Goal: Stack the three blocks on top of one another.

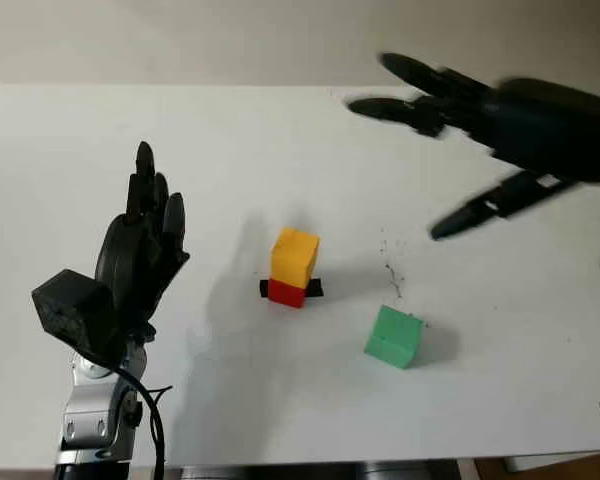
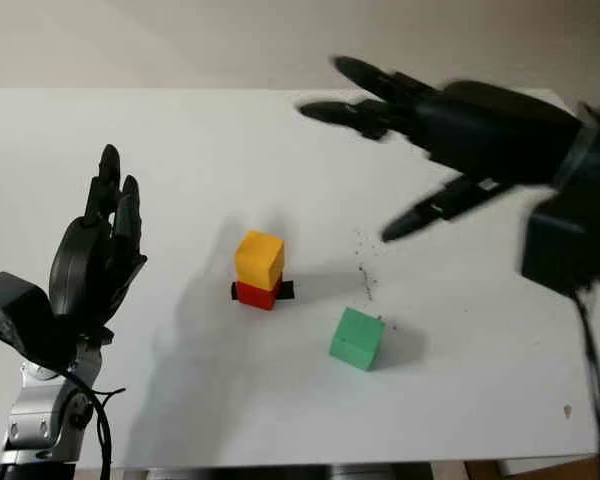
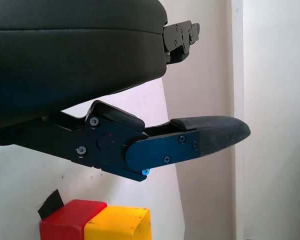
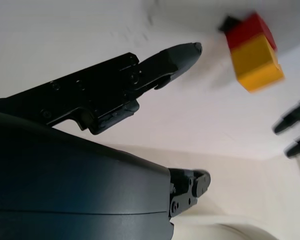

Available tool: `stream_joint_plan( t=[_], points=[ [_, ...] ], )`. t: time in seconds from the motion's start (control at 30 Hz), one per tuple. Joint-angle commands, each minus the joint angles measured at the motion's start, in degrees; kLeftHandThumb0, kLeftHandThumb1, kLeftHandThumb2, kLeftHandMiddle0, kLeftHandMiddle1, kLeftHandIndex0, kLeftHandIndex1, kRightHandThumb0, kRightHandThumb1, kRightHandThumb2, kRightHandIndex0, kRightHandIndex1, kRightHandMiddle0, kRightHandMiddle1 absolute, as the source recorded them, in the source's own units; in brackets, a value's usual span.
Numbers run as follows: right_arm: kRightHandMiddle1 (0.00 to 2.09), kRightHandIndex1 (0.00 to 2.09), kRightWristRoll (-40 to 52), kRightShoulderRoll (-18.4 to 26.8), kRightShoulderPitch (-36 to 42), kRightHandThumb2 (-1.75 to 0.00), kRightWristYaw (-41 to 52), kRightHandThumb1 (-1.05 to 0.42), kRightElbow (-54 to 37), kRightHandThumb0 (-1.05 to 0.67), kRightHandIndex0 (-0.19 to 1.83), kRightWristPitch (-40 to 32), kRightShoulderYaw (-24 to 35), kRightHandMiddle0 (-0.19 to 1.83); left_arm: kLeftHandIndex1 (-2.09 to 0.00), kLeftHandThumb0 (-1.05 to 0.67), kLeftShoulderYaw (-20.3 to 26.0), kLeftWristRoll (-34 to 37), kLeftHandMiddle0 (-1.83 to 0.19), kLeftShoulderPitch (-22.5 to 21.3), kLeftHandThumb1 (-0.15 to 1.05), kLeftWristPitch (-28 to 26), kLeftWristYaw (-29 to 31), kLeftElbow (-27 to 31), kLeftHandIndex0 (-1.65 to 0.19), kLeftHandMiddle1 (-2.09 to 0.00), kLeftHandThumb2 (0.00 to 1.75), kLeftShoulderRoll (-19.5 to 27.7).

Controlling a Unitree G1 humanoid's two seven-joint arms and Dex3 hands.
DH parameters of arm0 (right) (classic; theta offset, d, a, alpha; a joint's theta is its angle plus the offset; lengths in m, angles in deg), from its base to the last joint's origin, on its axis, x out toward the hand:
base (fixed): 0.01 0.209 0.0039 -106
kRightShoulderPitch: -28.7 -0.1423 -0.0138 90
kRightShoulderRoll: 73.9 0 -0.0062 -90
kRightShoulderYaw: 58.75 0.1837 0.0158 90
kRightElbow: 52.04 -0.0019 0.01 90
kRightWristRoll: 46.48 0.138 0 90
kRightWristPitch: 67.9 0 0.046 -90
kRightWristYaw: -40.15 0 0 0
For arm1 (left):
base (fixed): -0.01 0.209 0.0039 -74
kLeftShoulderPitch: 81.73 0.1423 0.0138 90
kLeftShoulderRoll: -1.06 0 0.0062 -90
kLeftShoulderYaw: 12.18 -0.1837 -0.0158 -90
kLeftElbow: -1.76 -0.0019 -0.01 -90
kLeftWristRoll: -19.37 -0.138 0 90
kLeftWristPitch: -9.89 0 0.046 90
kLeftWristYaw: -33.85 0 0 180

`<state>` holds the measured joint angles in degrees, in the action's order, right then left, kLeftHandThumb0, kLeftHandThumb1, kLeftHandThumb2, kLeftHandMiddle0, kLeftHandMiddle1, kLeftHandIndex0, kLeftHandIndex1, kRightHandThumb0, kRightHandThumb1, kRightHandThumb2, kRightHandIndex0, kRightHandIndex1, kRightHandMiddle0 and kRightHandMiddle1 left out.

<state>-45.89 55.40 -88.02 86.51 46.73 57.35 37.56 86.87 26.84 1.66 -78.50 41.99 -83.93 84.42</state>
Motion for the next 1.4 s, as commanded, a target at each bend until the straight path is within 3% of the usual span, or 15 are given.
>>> stream_joint_plan(
  t=[0.0, 0.13, 0.33, 0.77, 1.37],
  points=[
    [0.19, 0.05, 2.59, 2.60, 4.73, -0.06, 0.65, -0.93, -3.73, -0.57, -0.13, -1.14, 3.86, 0.27, -0.04, -0.80, 0.42, 0.44, 0.19, -0.10, 1.05, -0.03, 0.21, 0.29, 0.19, -0.04, 0.60, 0.55],
    [0.15, 0.05, 7.10, 5.00, 14.56, -0.08, 2.75, -1.00, -9.43, -0.62, -0.14, -1.85, 11.34, 0.31, -0.03, -0.79, 0.98, 1.25, 0.19, -0.61, 1.05, -0.63, 1.11, 0.13, 0.19, -0.03, 0.61, 1.10],
    [0.12, 0.06, 6.47, 4.93, 21.45, -0.04, 3.41, -0.93, -16.61, -0.55, -0.13, -0.92, 15.73, 0.34, -0.03, -0.80, 0.79, 1.51, 0.19, -2.11, 1.05, -1.07, 1.21, -0.79, 0.19, -0.03, 0.60, 1.19],
    [0.06, 0.05, -7.23, -0.78, 22.10, -0.05, -4.33, -0.90, -15.56, -0.52, -0.17, 9.93, 7.09, 0.28, -0.04, -0.81, 0.94, 1.25, 0.18, -2.82, 1.05, -1.61, 0.62, -0.77, 0.18, -0.05, 0.59, 1.34],
    [0.07, 0.05, -21.89, -0.95, 15.70, -0.05, -15.19, -0.89, -6.07, -0.53, -0.16, 19.97, -2.11, 0.32, -0.03, -0.79, 0.85, 1.82, 0.19, -1.44, 1.05, -1.93, 1.54, 0.69, 0.19, -0.04, 0.59, 1.53]
  ],
)
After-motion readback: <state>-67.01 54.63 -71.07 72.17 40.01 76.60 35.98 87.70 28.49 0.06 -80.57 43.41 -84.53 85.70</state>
